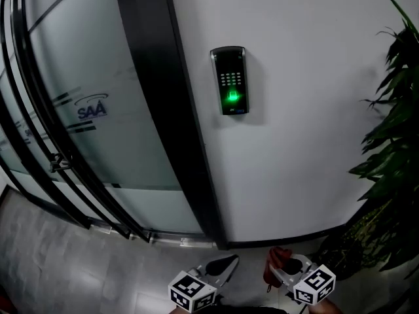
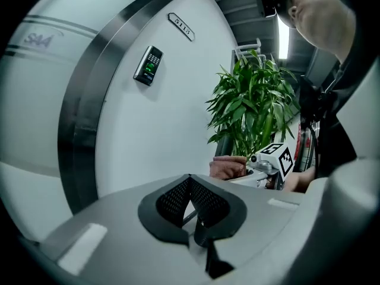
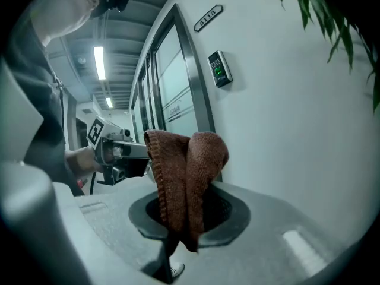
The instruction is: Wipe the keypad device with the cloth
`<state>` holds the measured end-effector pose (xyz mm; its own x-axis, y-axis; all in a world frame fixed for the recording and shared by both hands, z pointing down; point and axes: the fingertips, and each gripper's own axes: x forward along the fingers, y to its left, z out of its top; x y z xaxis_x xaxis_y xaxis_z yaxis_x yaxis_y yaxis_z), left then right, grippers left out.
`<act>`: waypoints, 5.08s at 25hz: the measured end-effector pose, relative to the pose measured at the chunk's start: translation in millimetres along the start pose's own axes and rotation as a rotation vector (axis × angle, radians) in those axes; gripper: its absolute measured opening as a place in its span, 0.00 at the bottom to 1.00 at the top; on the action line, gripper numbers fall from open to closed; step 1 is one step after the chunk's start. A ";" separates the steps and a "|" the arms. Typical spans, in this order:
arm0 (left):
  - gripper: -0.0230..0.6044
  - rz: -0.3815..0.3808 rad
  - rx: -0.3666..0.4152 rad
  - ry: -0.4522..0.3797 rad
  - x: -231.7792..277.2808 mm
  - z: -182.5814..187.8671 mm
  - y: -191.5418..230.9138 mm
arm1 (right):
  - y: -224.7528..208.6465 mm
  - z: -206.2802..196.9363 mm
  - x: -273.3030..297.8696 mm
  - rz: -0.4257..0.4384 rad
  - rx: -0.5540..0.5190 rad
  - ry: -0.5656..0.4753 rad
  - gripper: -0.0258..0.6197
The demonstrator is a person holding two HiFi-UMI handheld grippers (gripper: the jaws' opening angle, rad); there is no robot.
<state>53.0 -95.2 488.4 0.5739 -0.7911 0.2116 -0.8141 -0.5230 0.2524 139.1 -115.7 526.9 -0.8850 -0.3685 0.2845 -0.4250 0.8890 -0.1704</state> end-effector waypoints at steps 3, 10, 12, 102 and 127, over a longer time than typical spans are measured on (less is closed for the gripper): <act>0.06 -0.035 0.022 -0.009 -0.6 14.5 30.2 | -5.4 13.2 23.8 -0.049 -0.001 -0.013 0.13; 0.06 -0.148 0.055 0.008 -9.0 32.7 91.6 | 3.4 34.2 83.2 -0.153 0.014 -0.050 0.13; 0.06 -0.183 0.063 0.018 -13.2 35.7 103.6 | 7.2 35.9 96.2 -0.184 0.025 -0.051 0.13; 0.06 -0.115 0.025 -0.062 -7.4 50.7 124.6 | -88.8 470.9 163.8 -0.982 -1.605 0.141 0.13; 0.06 -0.118 0.019 -0.047 -10.1 44.4 122.9 | -97.8 425.6 173.6 -0.936 -1.546 0.180 0.13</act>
<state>-56.8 -165.6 475.4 0.6611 -0.7378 0.1365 -0.7431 -0.6186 0.2553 -53.9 -382.3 191.4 -0.4108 -0.9018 -0.1337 -0.0824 -0.1093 0.9906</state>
